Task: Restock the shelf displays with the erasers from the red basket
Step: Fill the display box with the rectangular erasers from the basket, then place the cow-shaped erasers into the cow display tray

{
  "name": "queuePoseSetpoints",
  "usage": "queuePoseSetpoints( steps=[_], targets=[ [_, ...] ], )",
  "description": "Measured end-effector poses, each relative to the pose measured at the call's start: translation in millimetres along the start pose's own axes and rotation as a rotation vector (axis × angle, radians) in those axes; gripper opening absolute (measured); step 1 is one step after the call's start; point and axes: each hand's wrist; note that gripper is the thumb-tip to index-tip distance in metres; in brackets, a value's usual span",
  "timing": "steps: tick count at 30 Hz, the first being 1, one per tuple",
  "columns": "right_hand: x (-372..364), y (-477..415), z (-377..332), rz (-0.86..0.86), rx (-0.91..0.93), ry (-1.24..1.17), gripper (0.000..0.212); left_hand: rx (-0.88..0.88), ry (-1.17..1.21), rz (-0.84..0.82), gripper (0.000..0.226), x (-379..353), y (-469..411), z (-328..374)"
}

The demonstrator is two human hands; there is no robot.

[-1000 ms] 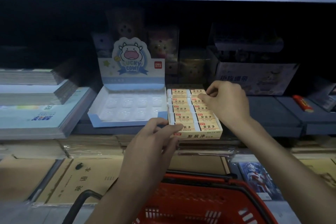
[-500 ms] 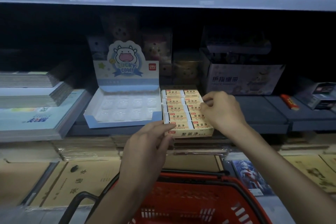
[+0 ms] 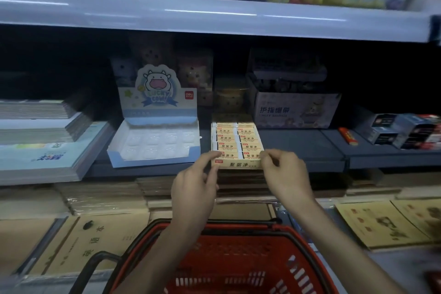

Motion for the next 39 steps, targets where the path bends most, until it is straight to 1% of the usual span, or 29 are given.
queuePoseSetpoints(
  steps=[4, 7, 11, 15, 18, 21, 23, 26, 28, 31, 35, 39],
  targets=[
    [-5, 1, 5, -0.008, 0.024, -0.021, 0.032, 0.002, 0.026, -0.001, 0.03, -1, -3, 0],
    [-2, 0, 4, 0.031, -0.012, -0.129, 0.027, -0.011, 0.039, 0.027, 0.031, -5, 0, 0],
    [1, 4, 3, 0.075, -0.024, -0.219, 0.028, -0.009, 0.061, 0.035, 0.03, -5, 2, 1],
    [5, 7, 6, 0.074, -0.005, -0.261, 0.031, -0.011, 0.067, 0.02, 0.032, -2, 3, 5],
    [8, 11, 7, 0.067, 0.011, -0.272, 0.032, 0.008, 0.064, -0.025, 0.041, -1, 3, 5],
    [10, 17, 10, 0.052, 0.055, -0.233, 0.034, 0.021, 0.071, -0.107, 0.064, 2, 7, 1],
    [12, 21, 13, 0.04, 0.087, -0.229, 0.037, -0.002, 0.09, -0.172, 0.073, 7, 13, 0],
    [17, 29, 16, 0.061, 0.112, -0.23, 0.04, -0.035, 0.143, -0.253, 0.078, 13, 17, -3],
    [20, 36, 17, 0.079, 0.147, -0.212, 0.039, -0.07, 0.121, -0.277, 0.072, 19, 22, -7],
    [24, 54, 20, 0.055, 0.242, -0.117, 0.043, -0.165, -0.03, -0.291, 0.063, 30, 37, -15],
    [20, 85, 35, -0.138, 0.413, 0.16, 0.058, -0.337, -0.294, -0.289, 0.059, 45, 56, -30],
    [3, 119, 70, -0.322, 0.478, 0.453, 0.082, -0.41, -0.537, -0.332, 0.069, 46, 86, -57]
  ],
)
Point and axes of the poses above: each hand's wrist, its own y-axis away from the middle knuckle, its own x-axis out of the back of the hand, z = x × y, and after that the axes turned 1 degree about -y, right-handed
